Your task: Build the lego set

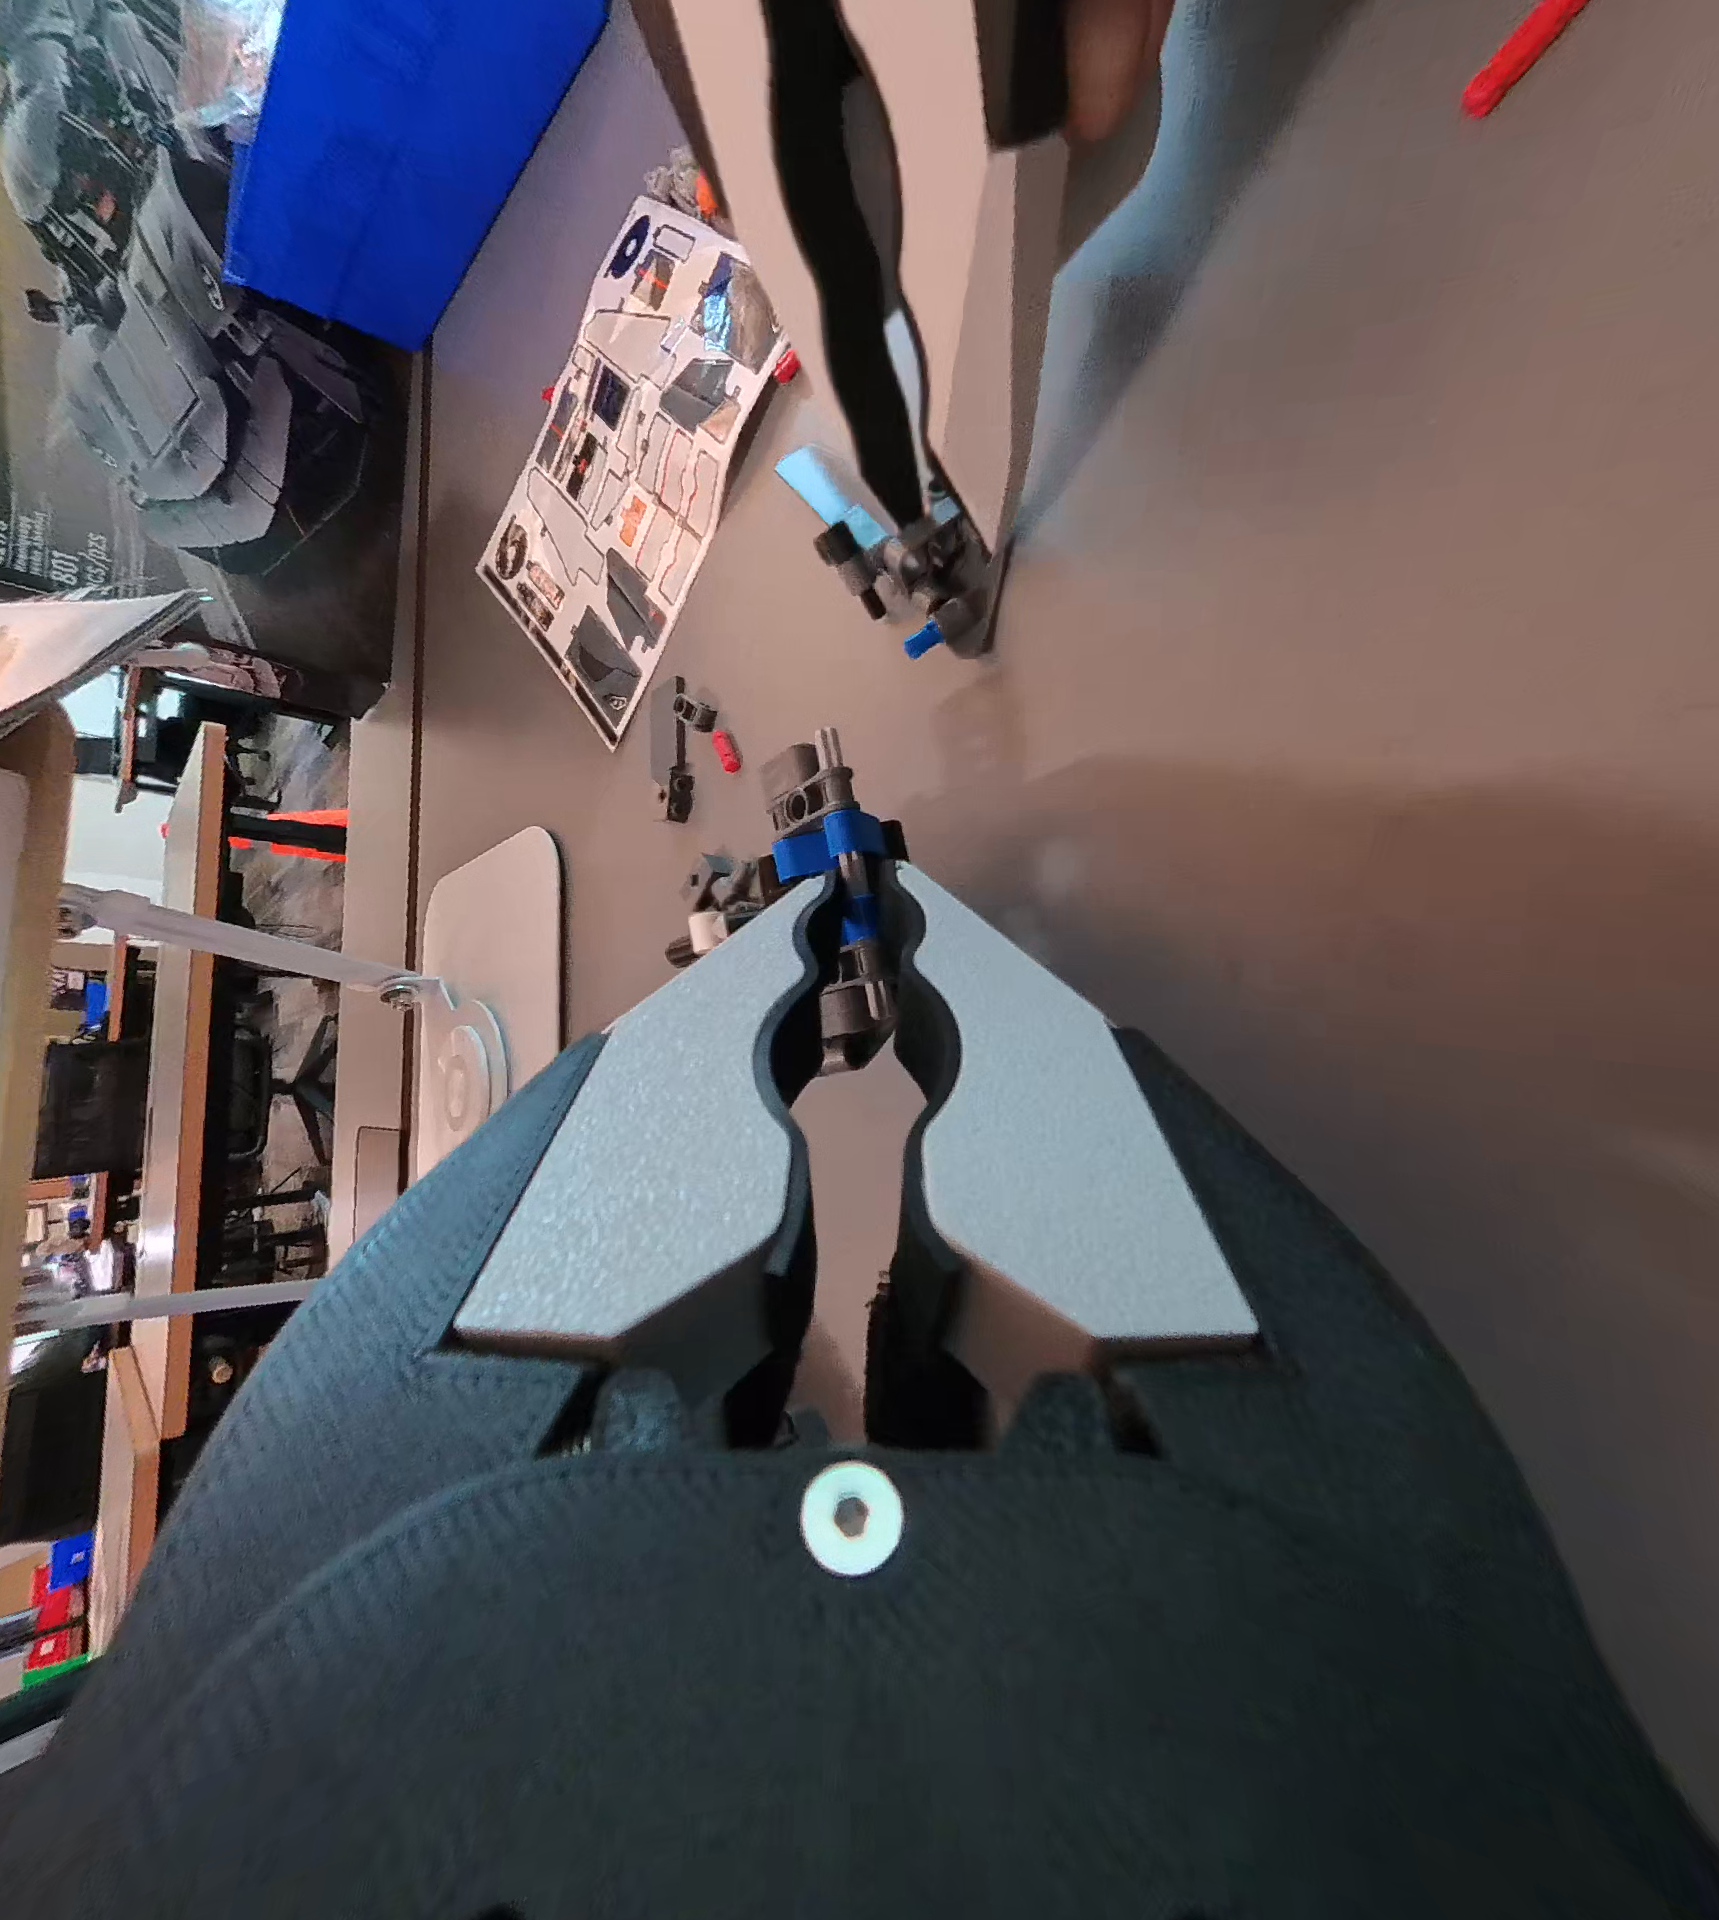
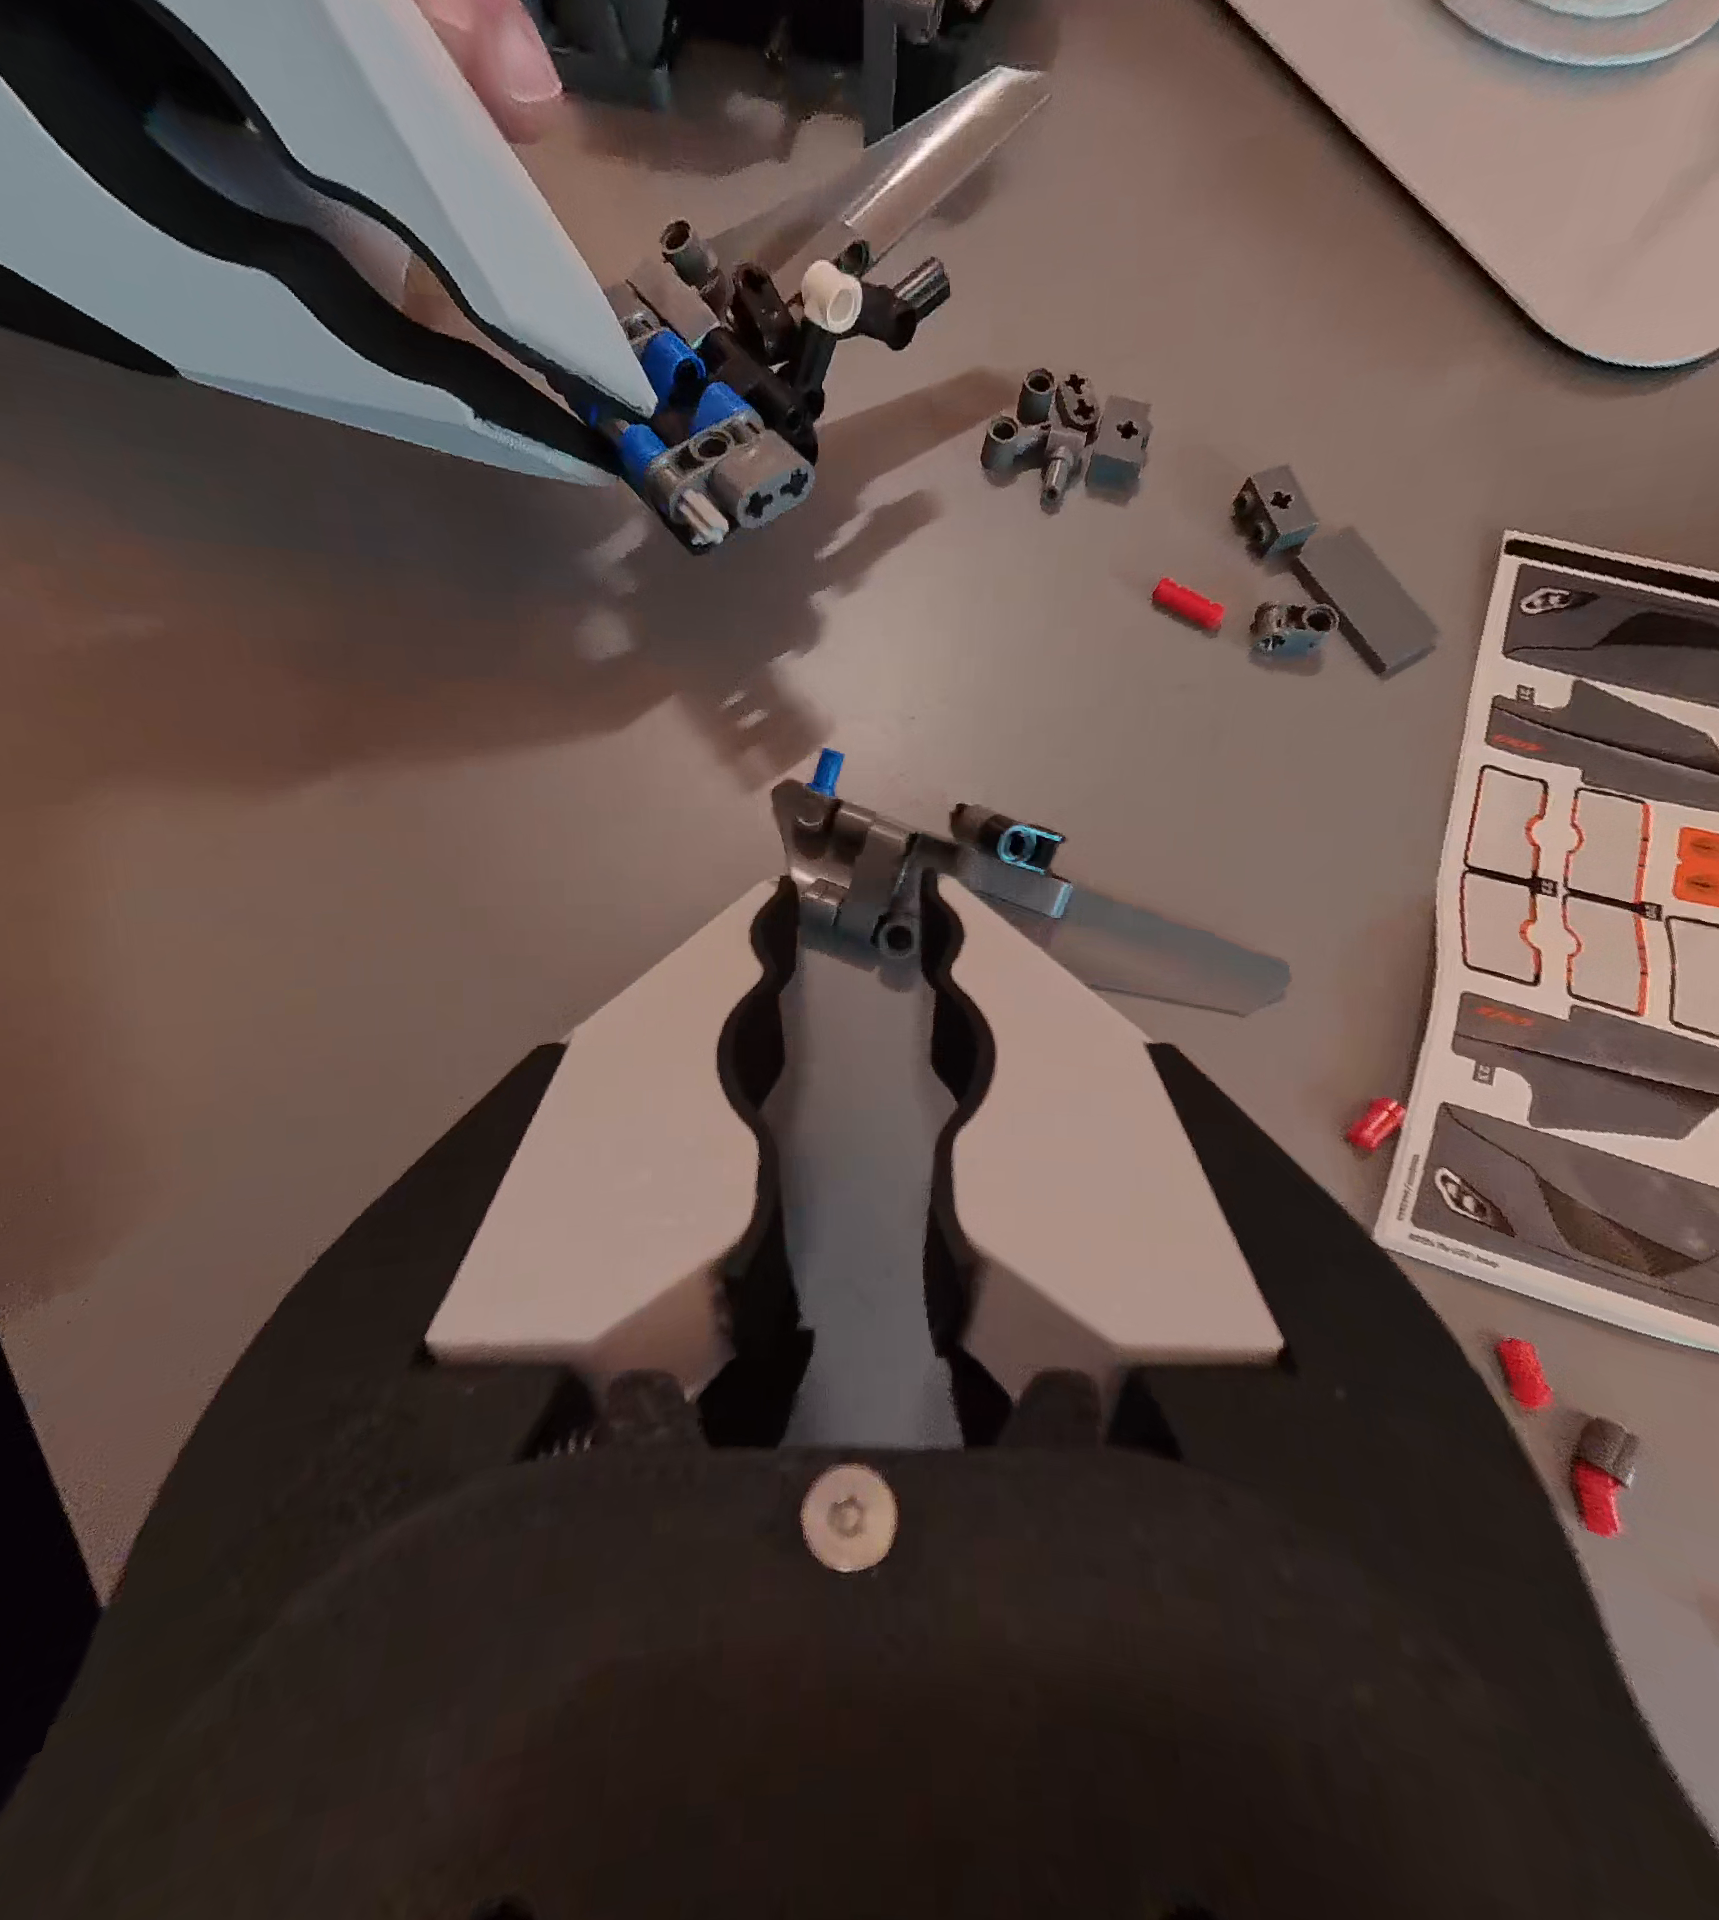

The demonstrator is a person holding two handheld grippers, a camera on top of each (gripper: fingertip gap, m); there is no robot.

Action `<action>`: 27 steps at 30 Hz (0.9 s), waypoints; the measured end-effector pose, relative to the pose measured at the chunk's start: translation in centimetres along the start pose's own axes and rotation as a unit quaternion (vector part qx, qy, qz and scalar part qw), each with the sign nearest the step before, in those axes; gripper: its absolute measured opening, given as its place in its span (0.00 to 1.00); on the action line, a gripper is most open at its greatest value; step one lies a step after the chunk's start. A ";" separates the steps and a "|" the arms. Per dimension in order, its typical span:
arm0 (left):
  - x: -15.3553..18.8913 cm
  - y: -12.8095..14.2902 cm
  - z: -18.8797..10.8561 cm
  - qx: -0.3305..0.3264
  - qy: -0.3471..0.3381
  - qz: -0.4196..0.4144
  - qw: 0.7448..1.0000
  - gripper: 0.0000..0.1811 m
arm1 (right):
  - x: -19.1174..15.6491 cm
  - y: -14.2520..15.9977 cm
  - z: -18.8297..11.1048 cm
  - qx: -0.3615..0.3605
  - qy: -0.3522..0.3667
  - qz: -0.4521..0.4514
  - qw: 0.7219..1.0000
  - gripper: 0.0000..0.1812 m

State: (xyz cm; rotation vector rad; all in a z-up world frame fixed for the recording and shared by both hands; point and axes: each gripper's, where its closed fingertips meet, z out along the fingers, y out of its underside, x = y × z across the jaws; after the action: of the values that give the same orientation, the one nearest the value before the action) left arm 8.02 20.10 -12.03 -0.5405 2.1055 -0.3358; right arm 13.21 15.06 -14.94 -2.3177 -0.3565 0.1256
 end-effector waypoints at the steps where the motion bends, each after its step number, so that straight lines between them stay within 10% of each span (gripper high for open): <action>1: -0.1 0.0 0.0 0.002 0.000 -0.002 1.000 0.02 | 0.0 0.0 0.2 0.000 0.004 -0.001 1.000 0.09; 15: 0.4 -0.4 -0.2 0.015 0.014 0.006 1.000 0.02 | -0.1 1.1 -0.9 -0.042 -0.071 -0.114 0.990 0.09; 27: 0.5 -0.7 -0.3 0.025 0.019 0.003 1.000 0.02 | 0.2 0.9 -0.7 -0.001 -0.062 -0.025 0.998 0.07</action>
State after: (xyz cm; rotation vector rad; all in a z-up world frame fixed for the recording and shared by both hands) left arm 7.70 19.23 -11.92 -0.5032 2.1284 -0.3965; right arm 13.69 14.06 -15.11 -2.3069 -0.4773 0.2451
